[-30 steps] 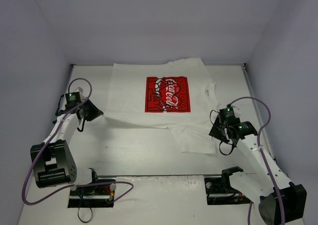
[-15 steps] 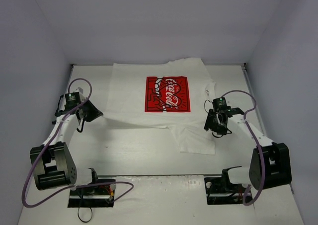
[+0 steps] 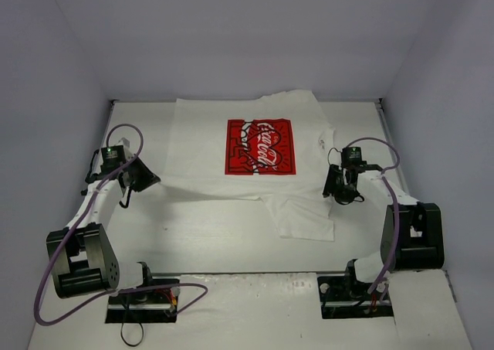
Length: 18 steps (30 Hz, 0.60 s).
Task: Fold and stack the t-shirts
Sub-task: Grap the side of the flattened tshirt closest away from the robot with both arms
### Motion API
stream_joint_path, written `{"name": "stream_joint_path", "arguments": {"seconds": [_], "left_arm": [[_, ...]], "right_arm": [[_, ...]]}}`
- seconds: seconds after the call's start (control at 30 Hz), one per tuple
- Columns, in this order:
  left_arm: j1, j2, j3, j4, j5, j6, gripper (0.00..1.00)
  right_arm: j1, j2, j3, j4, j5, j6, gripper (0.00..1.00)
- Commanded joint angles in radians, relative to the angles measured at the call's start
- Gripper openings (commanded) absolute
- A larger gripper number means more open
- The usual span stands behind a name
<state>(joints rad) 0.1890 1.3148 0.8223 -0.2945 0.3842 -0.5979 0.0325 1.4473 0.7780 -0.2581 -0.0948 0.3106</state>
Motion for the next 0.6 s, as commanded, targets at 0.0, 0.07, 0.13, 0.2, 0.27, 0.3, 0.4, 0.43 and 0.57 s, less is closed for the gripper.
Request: {"name": "stream_joint_path", "arguments": {"seconds": [0.0,0.07,0.13,0.2,0.27,0.3,0.4,0.43,0.57], "left_arm": [[-0.005,-0.020,0.018,0.020,-0.008,0.024,0.00],[-0.005,-0.020,0.018,0.019,-0.010,0.026,0.00],[-0.005,-0.020,0.018,0.018,-0.011,0.027,0.00],[-0.005,-0.020,0.018,0.017,-0.010,0.027,0.00],[-0.005,-0.020,0.017,0.015,-0.013,0.029,0.00],[-0.005,-0.022,0.018,0.012,-0.013,0.029,0.00],[-0.005,-0.025,0.017,0.008,-0.014,0.030,0.00],[-0.005,-0.027,0.020,0.005,-0.015,0.030,0.00],[-0.005,-0.034,0.028,-0.002,-0.017,0.027,0.00]], "right_arm": [[0.003,0.010,0.015,0.092,-0.085,-0.034,0.43],[0.003,0.016,0.004,0.114,-0.067,-0.035,0.43],[0.003,0.024,0.001,0.124,-0.055,-0.032,0.42],[0.001,0.038,-0.005,0.128,-0.043,-0.027,0.40],[0.001,0.044,-0.014,0.128,-0.037,-0.018,0.37],[0.003,0.044,-0.026,0.128,-0.033,-0.012,0.36],[0.003,0.021,-0.052,0.121,-0.029,0.013,0.33],[0.003,0.012,-0.061,0.117,-0.027,0.018,0.33],[0.003,-0.050,-0.108,0.087,-0.026,0.044,0.25]]}}
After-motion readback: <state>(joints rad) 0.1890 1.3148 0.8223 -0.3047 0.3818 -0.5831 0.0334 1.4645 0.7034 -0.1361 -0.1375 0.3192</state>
